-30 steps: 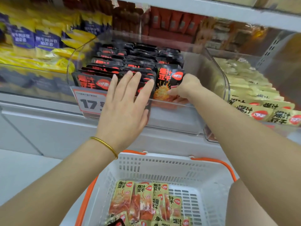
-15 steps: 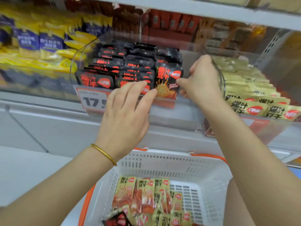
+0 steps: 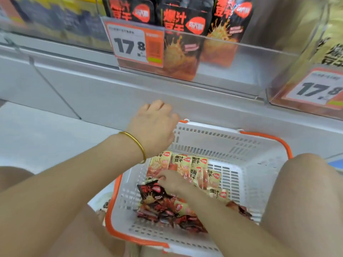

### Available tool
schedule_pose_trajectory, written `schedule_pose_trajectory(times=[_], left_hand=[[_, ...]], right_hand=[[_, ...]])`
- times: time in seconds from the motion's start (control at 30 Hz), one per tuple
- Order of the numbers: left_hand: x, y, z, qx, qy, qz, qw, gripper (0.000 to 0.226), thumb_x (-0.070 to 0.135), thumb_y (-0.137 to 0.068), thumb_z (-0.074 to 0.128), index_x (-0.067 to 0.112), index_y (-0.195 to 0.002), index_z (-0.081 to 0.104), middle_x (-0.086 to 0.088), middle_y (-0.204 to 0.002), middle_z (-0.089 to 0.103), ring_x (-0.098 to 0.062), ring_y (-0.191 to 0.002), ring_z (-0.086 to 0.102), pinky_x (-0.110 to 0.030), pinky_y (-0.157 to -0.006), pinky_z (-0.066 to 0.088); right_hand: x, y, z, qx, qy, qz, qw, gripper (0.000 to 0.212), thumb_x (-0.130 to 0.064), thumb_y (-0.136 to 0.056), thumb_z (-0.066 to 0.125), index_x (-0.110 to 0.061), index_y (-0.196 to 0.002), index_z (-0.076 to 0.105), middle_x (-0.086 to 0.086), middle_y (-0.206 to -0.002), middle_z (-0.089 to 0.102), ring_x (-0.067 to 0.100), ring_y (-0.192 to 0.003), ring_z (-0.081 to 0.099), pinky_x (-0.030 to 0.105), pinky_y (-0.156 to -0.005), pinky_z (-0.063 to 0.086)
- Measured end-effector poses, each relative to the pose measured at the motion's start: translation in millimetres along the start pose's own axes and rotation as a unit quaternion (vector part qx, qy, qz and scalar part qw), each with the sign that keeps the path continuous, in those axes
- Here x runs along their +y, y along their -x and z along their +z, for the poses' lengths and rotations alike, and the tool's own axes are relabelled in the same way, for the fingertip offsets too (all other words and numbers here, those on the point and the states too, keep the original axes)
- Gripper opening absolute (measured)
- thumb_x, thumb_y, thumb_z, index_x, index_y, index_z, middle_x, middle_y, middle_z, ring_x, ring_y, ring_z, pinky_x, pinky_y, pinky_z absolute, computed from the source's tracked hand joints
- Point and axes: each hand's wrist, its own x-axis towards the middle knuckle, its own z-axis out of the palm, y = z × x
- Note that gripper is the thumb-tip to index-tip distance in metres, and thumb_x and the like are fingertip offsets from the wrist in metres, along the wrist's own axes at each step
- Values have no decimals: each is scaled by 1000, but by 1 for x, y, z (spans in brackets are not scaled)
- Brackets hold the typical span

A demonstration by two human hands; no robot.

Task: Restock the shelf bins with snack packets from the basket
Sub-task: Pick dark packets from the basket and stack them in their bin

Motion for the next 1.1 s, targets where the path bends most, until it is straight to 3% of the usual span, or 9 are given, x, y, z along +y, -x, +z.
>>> schedule_pose_trajectory(times=[0.07,0.13,0.23,0.47,0.57,0.8,0.93,1.0,1.1], left_hand=[[-5,-7,0,-31,-12,-8,999,40,33,-93,41,17,-130,44,-6,-138,40,-26,-128,31,-39,-101,30],[-7,-13,-2,-37,-22,-4,999,39,35,-95,41,17,-130,43,-5,-137,41,-26,-128,31,-38,-101,30],[-6,-20,-2,-71,-14,2,997,39,36,-95,42,18,-130,43,-5,-133,45,-26,-125,35,-36,-99,32],[12,-33,-13,-228,66,44,970,38,32,-94,52,15,-128,48,-5,-126,53,-25,-111,51,-33,-86,41],[21,-41,-28,-239,143,52,959,27,28,-94,53,10,-114,51,-6,-108,56,-20,-86,48,-27,-70,36],[14,-48,-71,4,310,35,950,17,22,-88,61,5,-92,57,-5,-88,57,-23,-82,52,-33,-68,37],[14,-50,-89,252,469,-3,847,29,18,-83,67,18,-109,54,4,-93,60,-12,-84,58,-24,-75,47],[8,-52,-97,382,387,0,839,46,20,-81,63,8,-123,49,-1,-111,56,-15,-101,55,-25,-87,43],[-8,-57,-90,419,161,2,894,57,25,-81,60,1,-132,46,-17,-134,47,-32,-127,41,-39,-109,29]], right_hand=[[3,-12,15,3,10,3,1000,29,-15,-97,50,-5,-122,60,13,-131,55,28,-121,50,33,-98,40],[7,-17,19,1,31,9,999,14,-16,-95,54,-5,-88,62,11,-96,60,25,-92,56,30,-72,42],[9,-10,5,42,8,10,999,36,-23,-94,57,-16,-62,43,-3,-65,43,10,-58,41,25,-51,30],[6,70,-103,188,-192,-68,961,9,-13,-93,58,-6,-88,62,13,-82,65,25,-74,60,35,-68,49],[2,111,-133,212,-302,-109,923,10,-8,-93,56,-14,-92,63,2,-82,68,12,-73,65,24,-66,52],[-17,168,-171,255,-297,-170,904,20,2,-85,63,-10,-102,64,3,-91,69,7,-79,64,16,-69,53],[-46,196,-210,330,-287,-227,870,23,7,-82,64,-4,-102,64,5,-85,69,4,-69,64,19,-62,54],[-65,205,-239,384,-320,-257,827,19,6,-81,65,-7,-96,63,6,-81,67,11,-68,65,32,-67,59],[-90,197,-285,469,-293,-247,796,29,7,-74,71,-18,-83,58,8,-85,65,23,-80,66,47,-72,58]])
